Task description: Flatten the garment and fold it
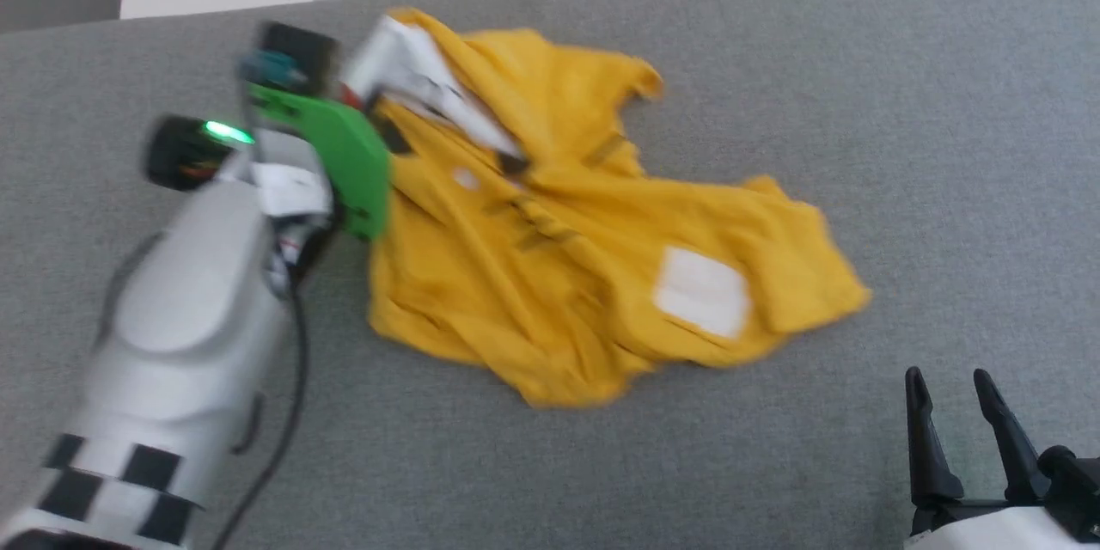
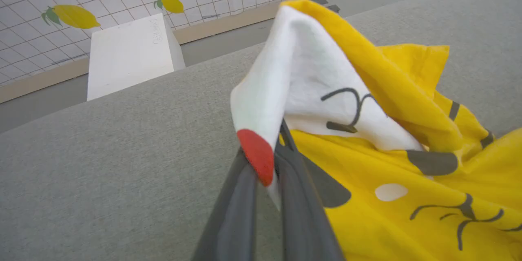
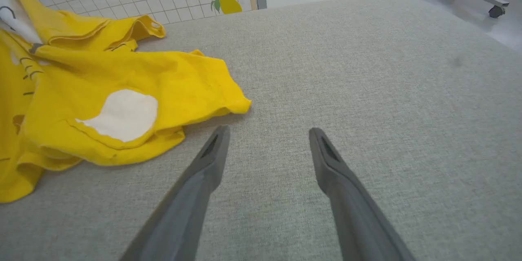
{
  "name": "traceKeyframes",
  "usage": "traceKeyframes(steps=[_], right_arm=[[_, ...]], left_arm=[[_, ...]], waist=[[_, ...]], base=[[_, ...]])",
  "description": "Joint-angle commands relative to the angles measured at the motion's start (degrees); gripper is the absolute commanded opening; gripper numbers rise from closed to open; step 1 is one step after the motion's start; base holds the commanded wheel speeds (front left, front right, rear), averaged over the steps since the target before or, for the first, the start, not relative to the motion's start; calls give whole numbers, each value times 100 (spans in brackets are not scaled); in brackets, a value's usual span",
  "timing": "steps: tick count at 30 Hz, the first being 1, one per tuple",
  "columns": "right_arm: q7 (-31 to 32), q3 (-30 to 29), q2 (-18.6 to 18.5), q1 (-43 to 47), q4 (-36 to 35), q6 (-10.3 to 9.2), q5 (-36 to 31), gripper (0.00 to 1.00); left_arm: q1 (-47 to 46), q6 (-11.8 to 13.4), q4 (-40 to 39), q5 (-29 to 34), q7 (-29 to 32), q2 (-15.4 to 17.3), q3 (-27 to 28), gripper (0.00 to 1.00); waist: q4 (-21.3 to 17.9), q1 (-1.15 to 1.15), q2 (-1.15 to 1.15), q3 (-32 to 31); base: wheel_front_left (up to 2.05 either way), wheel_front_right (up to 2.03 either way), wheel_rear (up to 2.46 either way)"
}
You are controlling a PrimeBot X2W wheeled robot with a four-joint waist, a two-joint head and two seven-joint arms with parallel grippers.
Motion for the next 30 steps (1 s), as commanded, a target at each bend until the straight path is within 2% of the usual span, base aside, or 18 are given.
traceKeyframes(steps=[1,5,7,8,14,21,26,30], right_arm=[[-28,-6,3,-104,-35,-10,-20,100],[-24,34,3,-120,-59,-10,-30,100],[-37,48,3,-127,-86,-10,-19,100],[-43,38,3,-129,-97,-10,-17,100],[24,-23,3,-156,-111,-10,-80,100],[209,-108,3,-134,-129,-10,-186,100],[320,-181,3,-43,-110,-10,-190,100],[384,-181,3,95,-60,-10,-141,100]], left_arm=[[-130,71,44,67,-132,127,80,0],[-176,211,311,37,-371,270,271,0],[-153,276,424,-7,-512,229,332,46],[-145,287,467,-29,-580,191,347,100],[-136,166,700,-275,-994,-126,428,100],[-92,25,536,-275,-1297,-169,341,100],[329,275,-123,-251,-1519,-64,413,100],[1209,590,-1046,-395,-1407,-60,445,100]], waist=[[-173,0,0,182],[-306,0,0,360],[-323,0,0,440],[-314,0,0,472],[-67,0,0,435],[408,0,0,21],[675,0,0,-320],[848,0,0,-541]], base=[[0,0,0],[0,0,0],[0,0,0],[0,0,0],[0,0,0],[0,0,0],[0,0,0],[0,0,0]])
